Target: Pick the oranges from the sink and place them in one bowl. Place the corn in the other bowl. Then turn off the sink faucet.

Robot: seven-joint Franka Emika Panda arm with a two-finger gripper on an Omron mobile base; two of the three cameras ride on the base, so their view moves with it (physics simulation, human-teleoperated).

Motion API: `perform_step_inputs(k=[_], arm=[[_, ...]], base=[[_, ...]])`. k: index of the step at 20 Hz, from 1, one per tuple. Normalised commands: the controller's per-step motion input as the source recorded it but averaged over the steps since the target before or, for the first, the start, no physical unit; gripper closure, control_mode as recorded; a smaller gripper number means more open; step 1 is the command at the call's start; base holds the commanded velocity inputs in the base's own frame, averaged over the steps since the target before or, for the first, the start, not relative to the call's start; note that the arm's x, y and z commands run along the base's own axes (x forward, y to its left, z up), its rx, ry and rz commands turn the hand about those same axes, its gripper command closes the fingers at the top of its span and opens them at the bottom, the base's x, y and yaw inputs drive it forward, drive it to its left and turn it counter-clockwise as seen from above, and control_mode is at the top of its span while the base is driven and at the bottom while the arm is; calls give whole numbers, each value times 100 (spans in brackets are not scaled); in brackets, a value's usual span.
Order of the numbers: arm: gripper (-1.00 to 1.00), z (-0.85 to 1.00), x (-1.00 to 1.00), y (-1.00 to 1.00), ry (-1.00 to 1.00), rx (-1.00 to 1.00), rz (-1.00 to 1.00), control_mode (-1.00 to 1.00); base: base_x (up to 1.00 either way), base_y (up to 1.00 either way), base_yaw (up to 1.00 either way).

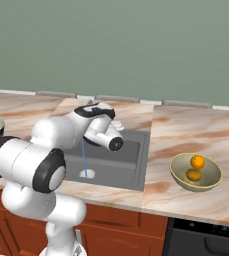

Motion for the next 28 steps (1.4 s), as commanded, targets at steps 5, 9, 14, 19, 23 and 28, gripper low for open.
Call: perform_step_inputs(k=[5,9,14,19,23,28], arm=[[-100,-5,25,2,0,0,0,-100],[-100,-9,23,6,0,0,0,-100],[-100,-19,16,5,0,0,0,-100],[-100,-9,17,3,0,0,0,-100],[-100,0,11,0,0,0,0,-100],[-100,-4,12,0,0,0,0,-100]], base=[[0,0,0],[0,0,0],[0,0,0],[0,0,0],[0,0,0],[0,0,0]])
